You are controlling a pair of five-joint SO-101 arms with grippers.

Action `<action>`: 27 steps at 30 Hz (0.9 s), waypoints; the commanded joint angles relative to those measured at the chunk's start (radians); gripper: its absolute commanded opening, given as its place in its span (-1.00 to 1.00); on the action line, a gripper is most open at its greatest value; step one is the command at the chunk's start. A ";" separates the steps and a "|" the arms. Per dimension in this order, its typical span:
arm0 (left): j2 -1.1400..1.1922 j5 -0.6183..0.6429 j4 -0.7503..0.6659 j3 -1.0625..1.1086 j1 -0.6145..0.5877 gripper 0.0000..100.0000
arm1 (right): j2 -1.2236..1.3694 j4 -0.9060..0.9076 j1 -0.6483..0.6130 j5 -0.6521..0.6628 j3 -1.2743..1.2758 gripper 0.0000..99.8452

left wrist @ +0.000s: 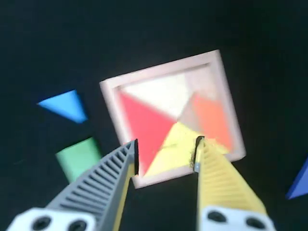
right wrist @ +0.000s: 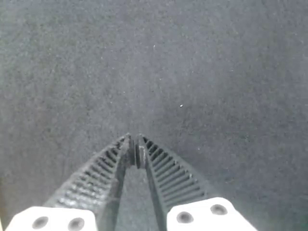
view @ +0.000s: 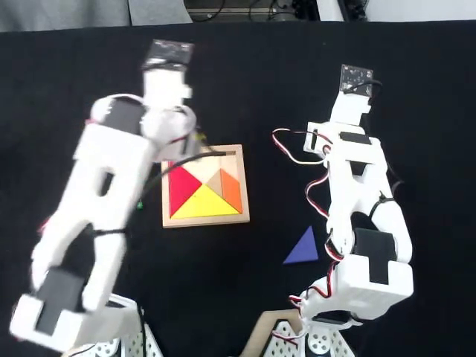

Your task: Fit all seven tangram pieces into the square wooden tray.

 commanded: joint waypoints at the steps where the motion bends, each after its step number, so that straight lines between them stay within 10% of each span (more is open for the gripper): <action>1: -0.141 -0.195 0.144 -0.053 -0.107 -0.58 | -0.007 -0.020 0.008 0.009 -0.025 -0.98; 8: -0.176 -0.664 0.282 -0.012 -0.206 -0.57 | -0.005 -0.017 0.006 0.009 -0.025 -0.98; 19: -0.175 -1.306 -0.184 0.526 -0.360 -0.55 | 0.042 -0.015 0.006 0.009 -0.056 -0.98; 27: -0.173 -1.353 -0.514 0.687 -0.387 -0.34 | 0.047 -0.015 -0.017 0.009 -0.058 -0.97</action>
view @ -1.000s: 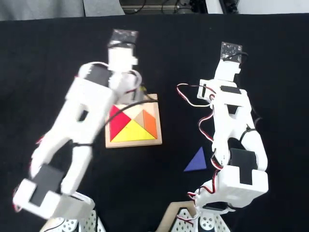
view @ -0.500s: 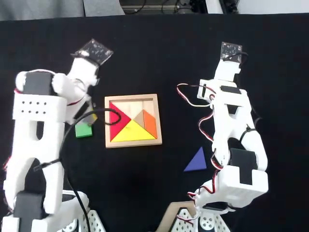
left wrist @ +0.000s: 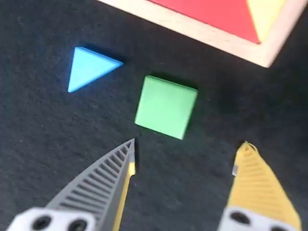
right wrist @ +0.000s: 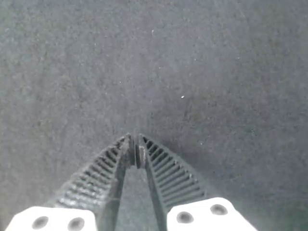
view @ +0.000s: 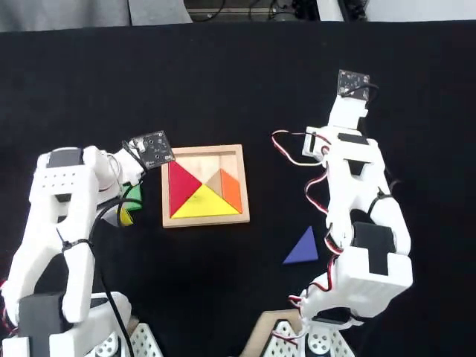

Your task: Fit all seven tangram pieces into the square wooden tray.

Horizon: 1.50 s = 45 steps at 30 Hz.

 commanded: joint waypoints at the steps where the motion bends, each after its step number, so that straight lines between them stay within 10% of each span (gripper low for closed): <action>1: -0.031 -0.017 -0.176 0.048 -0.007 -0.34 | -0.005 -0.012 -0.018 0.009 -0.053 -0.97; 32: 0.546 -0.180 -0.026 -0.366 0.065 -0.35 | -0.008 -0.015 -0.018 0.011 -0.054 -0.97; 45: 0.532 -0.137 0.015 -0.389 0.062 -0.85 | -0.010 -0.018 -0.018 0.011 -0.054 -0.97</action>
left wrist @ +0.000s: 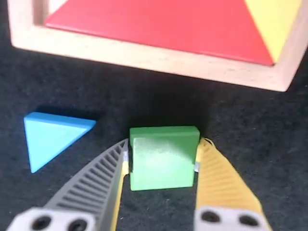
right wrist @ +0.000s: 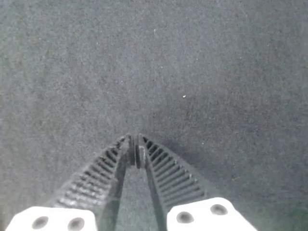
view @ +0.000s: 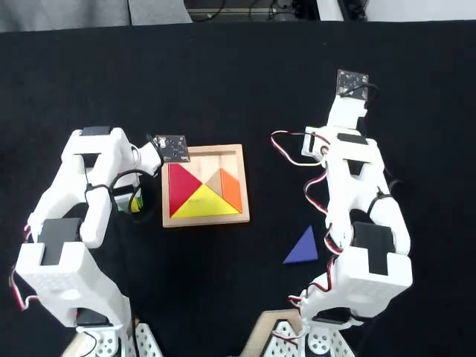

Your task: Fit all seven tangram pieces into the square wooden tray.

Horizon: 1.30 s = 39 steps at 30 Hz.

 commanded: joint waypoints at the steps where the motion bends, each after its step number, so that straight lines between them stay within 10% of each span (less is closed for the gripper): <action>1: -0.055 0.029 0.057 -0.084 0.007 -0.85 | -0.010 -0.018 -0.014 0.011 -0.054 -0.97; 10: -0.331 0.400 0.356 -0.252 0.254 -0.85 | -0.010 -0.018 -0.011 0.011 -0.054 -0.97; 19: -0.241 0.999 0.021 -0.156 0.461 -0.85 | -0.008 -0.018 -0.008 0.011 -0.054 -0.97; 39: 0.064 1.025 -0.066 -0.401 0.415 -0.85 | -0.010 -0.018 -0.008 0.011 -0.054 -0.97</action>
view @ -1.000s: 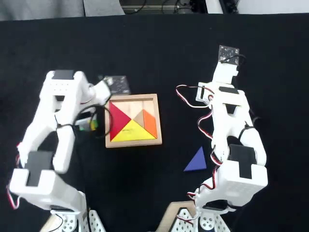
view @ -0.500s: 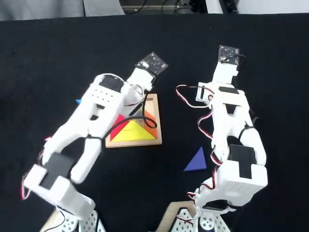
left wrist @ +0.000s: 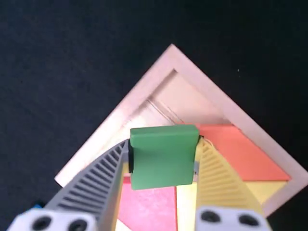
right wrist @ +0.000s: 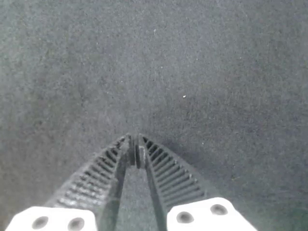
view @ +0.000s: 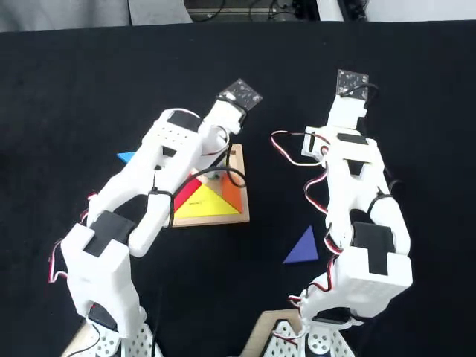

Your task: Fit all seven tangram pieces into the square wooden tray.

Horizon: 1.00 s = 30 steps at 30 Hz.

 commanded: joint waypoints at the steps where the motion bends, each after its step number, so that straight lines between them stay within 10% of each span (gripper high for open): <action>1: -0.011 0.009 -0.015 -0.087 -0.042 -0.85 | -0.010 -0.018 -0.008 0.011 -0.054 -0.97; 21: 0.057 0.014 -0.009 -0.056 -0.065 -0.84 | -0.010 -0.018 -0.009 0.011 -0.054 -0.97; 30: 0.046 0.014 -0.009 -0.058 -0.065 -0.41 | -0.012 -0.018 -0.009 0.011 -0.054 -0.97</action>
